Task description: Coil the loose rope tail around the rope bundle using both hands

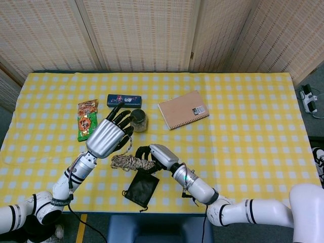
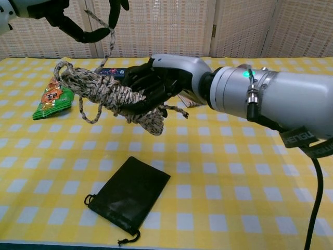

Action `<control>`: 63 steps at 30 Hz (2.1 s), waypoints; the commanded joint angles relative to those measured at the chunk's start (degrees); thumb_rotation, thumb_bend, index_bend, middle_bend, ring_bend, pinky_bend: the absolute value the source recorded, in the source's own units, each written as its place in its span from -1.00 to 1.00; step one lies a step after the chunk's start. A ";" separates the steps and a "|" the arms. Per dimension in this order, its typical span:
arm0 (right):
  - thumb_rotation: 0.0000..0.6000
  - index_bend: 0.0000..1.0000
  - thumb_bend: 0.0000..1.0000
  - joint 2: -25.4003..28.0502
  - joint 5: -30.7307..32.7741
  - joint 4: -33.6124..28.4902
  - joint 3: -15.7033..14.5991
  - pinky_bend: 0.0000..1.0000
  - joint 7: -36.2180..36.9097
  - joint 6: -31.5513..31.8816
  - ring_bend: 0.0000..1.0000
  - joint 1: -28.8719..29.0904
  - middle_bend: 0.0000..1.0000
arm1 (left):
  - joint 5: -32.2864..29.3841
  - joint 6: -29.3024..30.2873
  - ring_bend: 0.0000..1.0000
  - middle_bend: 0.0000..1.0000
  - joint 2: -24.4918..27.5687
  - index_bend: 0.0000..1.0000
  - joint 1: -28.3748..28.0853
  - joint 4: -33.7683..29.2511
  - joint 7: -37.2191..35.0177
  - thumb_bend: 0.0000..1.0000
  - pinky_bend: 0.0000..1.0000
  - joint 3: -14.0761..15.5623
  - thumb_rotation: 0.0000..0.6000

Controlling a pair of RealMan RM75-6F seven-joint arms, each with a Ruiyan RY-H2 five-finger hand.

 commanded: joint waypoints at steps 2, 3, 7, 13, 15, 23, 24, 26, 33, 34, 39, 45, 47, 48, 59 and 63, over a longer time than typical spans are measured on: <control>1.00 0.84 0.28 -2.45 9.51 -0.24 2.15 0.44 -3.79 1.63 0.61 3.06 0.49 | 0.84 1.44 -0.61 -0.39 -0.50 0.28 0.84 -1.09 1.27 0.06 -0.85 0.66 1.00; 1.00 0.84 0.28 -2.82 10.93 -0.24 2.35 0.44 -4.44 2.24 0.62 3.45 0.49 | 0.96 1.80 -0.61 -0.39 -0.61 0.28 1.06 -1.24 1.48 0.06 -0.85 0.78 1.00; 1.00 0.84 0.28 -4.84 16.67 -0.11 4.08 0.46 -5.33 5.44 0.62 4.39 0.49 | 1.73 3.43 -0.62 -0.40 -1.34 0.28 2.10 -1.59 1.87 0.06 -0.86 1.50 1.00; 1.00 0.86 0.27 -8.06 21.03 0.72 6.46 0.48 -5.02 10.27 0.63 4.29 0.51 | 3.19 6.24 -0.62 -0.40 -2.19 0.29 3.91 -1.34 1.65 0.06 -0.86 2.40 1.00; 1.00 0.86 0.27 -8.96 22.16 0.84 7.32 0.48 -4.63 11.32 0.63 4.11 0.51 | 3.49 7.01 -0.62 -0.40 -2.46 0.30 4.43 -1.06 1.43 0.06 -0.86 2.53 1.00; 1.00 0.86 0.27 -11.93 23.17 1.29 10.43 0.49 -1.85 15.10 0.63 2.50 0.51 | 3.78 9.11 -0.62 -0.40 -2.84 0.31 6.33 -0.28 -0.27 0.06 -0.86 2.87 1.00; 1.00 0.86 0.28 -12.39 23.09 1.42 10.92 0.49 -1.18 15.43 0.63 2.17 0.51 | 3.49 9.15 -0.63 -0.40 -2.78 0.31 6.61 -0.34 -0.57 0.06 -0.86 2.92 1.00; 1.00 0.86 0.28 -13.05 22.57 1.81 11.62 0.49 -0.29 16.08 0.63 1.65 0.51 | 2.99 9.19 -0.63 -0.41 -2.73 0.31 7.06 -0.35 -1.16 0.06 -0.86 2.97 1.00; 1.00 0.86 0.28 -14.73 19.11 3.34 12.64 0.51 2.41 17.08 0.65 -0.12 0.51 | 1.89 9.10 -0.65 -0.43 -3.10 0.32 8.13 0.79 -3.41 0.05 -0.87 3.14 1.00; 1.00 0.86 0.28 -14.81 18.73 3.46 12.75 0.51 2.73 17.02 0.64 -0.36 0.51 | 1.83 9.16 -0.65 -0.44 -3.14 0.32 8.25 0.96 -3.61 0.05 -0.87 3.14 1.00; 1.00 0.86 0.28 -15.23 16.08 4.05 13.48 0.51 4.96 17.13 0.65 -1.84 0.51 | 1.34 9.27 -0.65 -0.44 -3.15 0.32 8.92 1.54 -4.66 0.05 -0.87 3.10 1.00; 1.00 0.86 0.28 -14.78 11.73 4.17 13.56 0.51 7.57 16.01 0.64 -3.40 0.52 | 0.29 8.52 -0.65 -0.44 -3.05 0.32 9.54 2.19 -5.92 0.05 -0.87 3.29 1.00; 1.00 0.86 0.28 -14.41 9.94 4.28 13.27 0.51 7.90 15.66 0.64 -3.70 0.52 | -0.06 8.11 -0.65 -0.44 -3.01 0.32 9.66 2.35 -6.27 0.06 -0.87 3.40 1.00; 1.00 0.86 0.28 -14.38 9.70 4.28 13.22 0.51 8.02 15.62 0.64 -3.78 0.52 | -0.07 8.07 -0.65 -0.44 -3.01 0.32 9.67 2.37 -6.32 0.06 -0.87 3.40 1.00; 1.00 0.86 0.28 -10.83 -2.17 3.93 10.78 0.51 13.14 11.54 0.65 -5.53 0.52 | -2.14 4.30 -0.65 -0.44 -3.10 0.32 9.58 2.97 -9.35 0.05 -0.89 4.13 1.00; 1.00 0.86 0.28 -9.48 -4.39 3.52 9.66 0.51 13.91 10.40 0.66 -5.99 0.52 | -2.60 3.47 -0.65 -0.44 -3.26 0.31 9.54 3.25 -10.58 0.05 -0.89 4.13 1.00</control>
